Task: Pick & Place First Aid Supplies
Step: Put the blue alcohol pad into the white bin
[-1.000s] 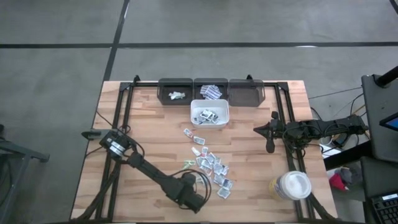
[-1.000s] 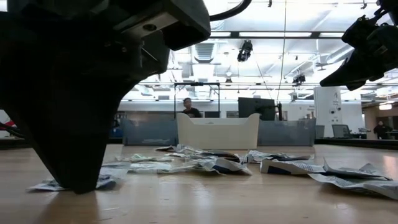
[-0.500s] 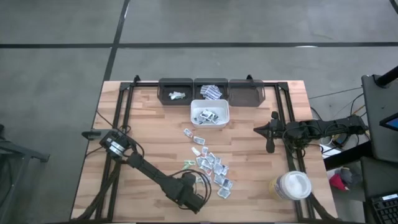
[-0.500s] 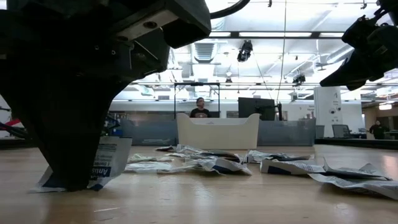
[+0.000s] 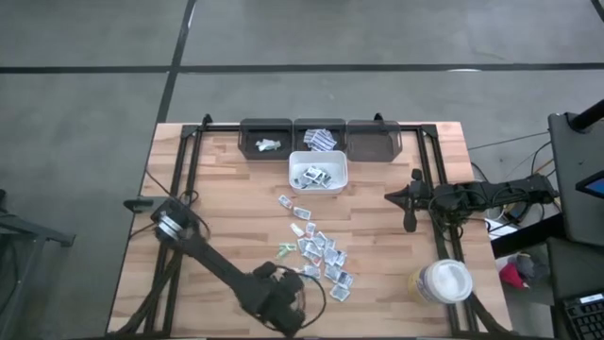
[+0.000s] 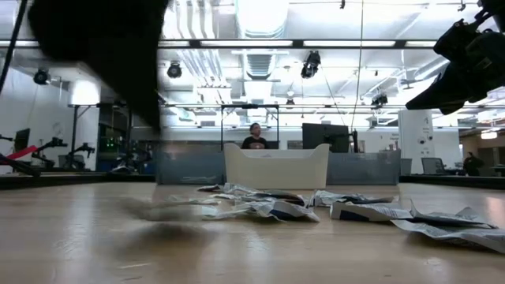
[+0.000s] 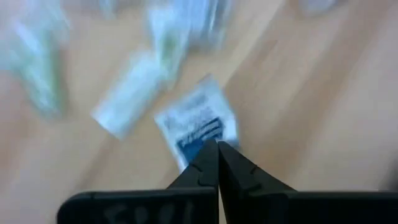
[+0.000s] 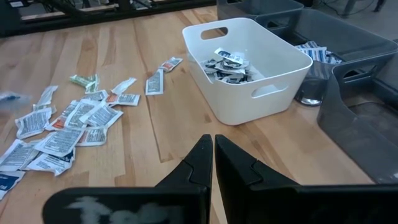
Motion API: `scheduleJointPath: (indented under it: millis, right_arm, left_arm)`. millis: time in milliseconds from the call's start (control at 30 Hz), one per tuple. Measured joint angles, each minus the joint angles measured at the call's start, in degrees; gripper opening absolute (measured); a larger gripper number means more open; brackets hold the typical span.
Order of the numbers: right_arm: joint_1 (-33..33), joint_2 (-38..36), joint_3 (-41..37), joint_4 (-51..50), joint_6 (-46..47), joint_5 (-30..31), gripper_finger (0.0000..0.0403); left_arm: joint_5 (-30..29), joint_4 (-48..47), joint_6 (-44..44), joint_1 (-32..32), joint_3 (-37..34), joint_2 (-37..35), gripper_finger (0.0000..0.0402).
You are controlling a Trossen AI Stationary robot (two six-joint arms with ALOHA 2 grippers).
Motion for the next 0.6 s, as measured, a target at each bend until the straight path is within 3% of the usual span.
scheduleJointPath:
  millis: [100, 233, 300, 367, 467, 600]
  right_arm:
    - [-0.01, 0.04, 0.02, 0.0, 0.01, -0.01, 0.0018]
    - [-0.02, 0.04, 0.0, 0.0, 0.02, 0.0, 0.0018]
    - [0.0, 0.0, 0.0, 0.0, 0.0, 0.0, 0.0018]
    - [0.0, 0.0, 0.02, 0.0, 0.02, 0.0, 0.0018]
    - [-0.01, 0.0, 0.01, 0.0, 0.02, -0.01, 0.0018]
    - [-0.01, 0.0, 0.02, 0.0, 0.01, 0.0, 0.0018]
  left_arm:
    - [-12.19, 0.79, -1.22, -0.25, 0.36, -4.9, 0.0]
    - [-34.19, 2.3, -1.8, 0.3, 0.04, -7.22, 0.0]
    - [-40.89, 3.85, -0.47, 1.12, 0.07, -8.86, 0.0]
    - [-39.43, 4.46, 2.86, 2.1, 0.65, -10.63, 0.0]
    - [-24.51, 5.04, 6.56, 3.72, 0.48, -10.88, 0.0]
    - [-9.03, 6.55, 2.16, 4.86, -0.3, -9.13, 0.0]
